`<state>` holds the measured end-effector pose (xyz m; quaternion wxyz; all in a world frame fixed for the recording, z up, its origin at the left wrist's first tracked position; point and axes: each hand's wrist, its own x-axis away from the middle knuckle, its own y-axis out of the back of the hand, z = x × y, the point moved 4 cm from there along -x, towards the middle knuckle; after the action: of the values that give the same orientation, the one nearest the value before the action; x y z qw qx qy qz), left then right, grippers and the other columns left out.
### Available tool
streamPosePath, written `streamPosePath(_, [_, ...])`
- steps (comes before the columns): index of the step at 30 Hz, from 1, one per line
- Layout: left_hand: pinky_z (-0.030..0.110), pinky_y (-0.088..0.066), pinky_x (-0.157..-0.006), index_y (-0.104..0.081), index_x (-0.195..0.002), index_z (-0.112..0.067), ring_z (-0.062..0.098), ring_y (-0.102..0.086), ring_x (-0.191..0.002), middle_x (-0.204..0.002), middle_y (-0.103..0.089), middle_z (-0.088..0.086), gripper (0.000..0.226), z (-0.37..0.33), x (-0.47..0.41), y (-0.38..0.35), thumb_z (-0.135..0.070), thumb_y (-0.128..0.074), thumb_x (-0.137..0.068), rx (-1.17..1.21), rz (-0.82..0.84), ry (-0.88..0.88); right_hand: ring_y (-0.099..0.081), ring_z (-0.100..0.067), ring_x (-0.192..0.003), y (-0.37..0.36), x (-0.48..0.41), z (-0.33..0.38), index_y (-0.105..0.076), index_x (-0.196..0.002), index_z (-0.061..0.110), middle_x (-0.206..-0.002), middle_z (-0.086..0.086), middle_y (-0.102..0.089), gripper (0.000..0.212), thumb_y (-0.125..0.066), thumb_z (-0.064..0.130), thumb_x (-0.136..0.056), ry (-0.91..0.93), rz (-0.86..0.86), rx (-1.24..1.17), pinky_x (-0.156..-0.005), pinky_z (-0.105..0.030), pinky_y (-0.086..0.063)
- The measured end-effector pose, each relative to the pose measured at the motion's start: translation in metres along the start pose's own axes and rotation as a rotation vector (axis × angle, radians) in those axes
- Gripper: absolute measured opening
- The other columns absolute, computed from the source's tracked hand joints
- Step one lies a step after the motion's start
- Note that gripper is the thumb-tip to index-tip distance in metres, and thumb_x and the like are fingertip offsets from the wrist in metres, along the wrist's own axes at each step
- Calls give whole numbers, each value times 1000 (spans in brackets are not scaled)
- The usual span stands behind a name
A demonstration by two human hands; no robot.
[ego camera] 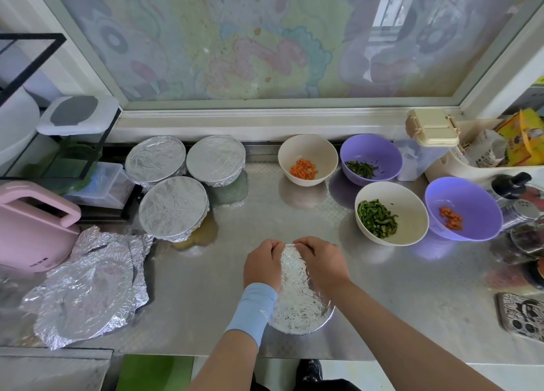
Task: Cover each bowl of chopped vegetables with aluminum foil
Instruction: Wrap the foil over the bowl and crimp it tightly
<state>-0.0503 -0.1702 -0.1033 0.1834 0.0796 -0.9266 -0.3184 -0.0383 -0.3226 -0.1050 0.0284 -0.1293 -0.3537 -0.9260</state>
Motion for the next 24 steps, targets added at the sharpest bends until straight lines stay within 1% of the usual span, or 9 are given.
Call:
streamPosePath(2, [23, -42, -70, -67, -98, -21, 13, -59, -77, -81, -64, -10, 21, 0, 2, -1, -30, -48, -100, -14, -10, -1, -61, 0, -65, 1, -2, 1, -74, -92, 36, -72, 17, -70, 13, -61, 35, -92, -20, 24, -57, -63, -18, -47])
streamPosePath(6, [24, -45, -73, -67, -101, -23, 13, -59, -79, -83, -64, -12, 23, 2, 8, 0, -31, -46, -101, 0, -56, 14, -64, -2, -71, 3, -5, 6, -72, -88, 38, -77, 17, -71, 12, -61, 34, -92, 8, 83, -47, -68, -21, -51])
streamPosePath(8, [27, -49, -76, -67, -102, -23, 15, -61, -82, -89, -68, -9, 23, 4, 11, 1, -31, -45, -101, 5, -92, 40, -65, -8, -66, 4, -1, 5, -68, -89, 40, -76, 14, -71, 11, -59, 36, -93, -9, 53, -24, -64, -22, -52])
streamPosePath(10, [29, -50, -76, -67, -100, -24, 15, -62, -81, -91, -70, -7, 22, 6, 14, 2, -30, -45, -101, 39, -114, 74, -64, -7, -63, 4, 2, 1, -69, -90, 37, -73, 15, -70, 13, -57, 38, -93, -19, -7, -1, -66, -26, -53])
streamPosePath(13, [27, -49, -70, -64, -92, -24, 15, -61, -77, -86, -68, -7, 19, 4, 11, 7, -28, -47, -97, -10, -63, 88, -63, -2, -64, 3, 2, -2, -73, -91, 35, -74, 19, -70, 14, -59, 38, -92, -19, -18, -29, -68, -27, -54])
streamPosePath(16, [31, -53, -76, -66, -94, -28, 15, -65, -80, -89, -64, -17, 18, -2, -1, 12, -23, -49, -92, -87, -11, 4, -62, -3, -53, 4, 0, 1, -74, -89, 35, -70, 18, -70, 14, -61, 37, -92, -15, -6, -34, -63, -23, -52])
streamPosePath(19, [19, -50, -83, -73, -99, -29, -1, -63, -90, -94, -68, -20, 20, -11, -4, 3, -20, -56, -92, 59, 106, -96, -61, -1, -55, 4, 1, 2, -74, -88, 36, -67, 17, -69, 13, -62, 38, -92, -3, -22, -18, -60, -21, -49])
streamPosePath(21, [12, -47, -78, -75, -95, -28, -6, -62, -86, -90, -71, -18, 15, -13, -4, -3, -24, -60, -92, 69, 140, -122, -61, -3, -54, 4, 0, 2, -74, -87, 37, -65, 15, -68, 14, -61, 38, -92, 9, -7, -27, -59, -25, -50])
streamPosePath(24, [4, -41, -67, -75, -94, -26, -5, -60, -79, -87, -70, -15, 15, -9, -4, -5, -24, -60, -93, 68, 108, -107, -60, -10, -42, 4, 0, 4, -71, -88, 34, -61, 9, -66, 14, -59, 36, -93, 19, 53, -45, -55, -29, -52])
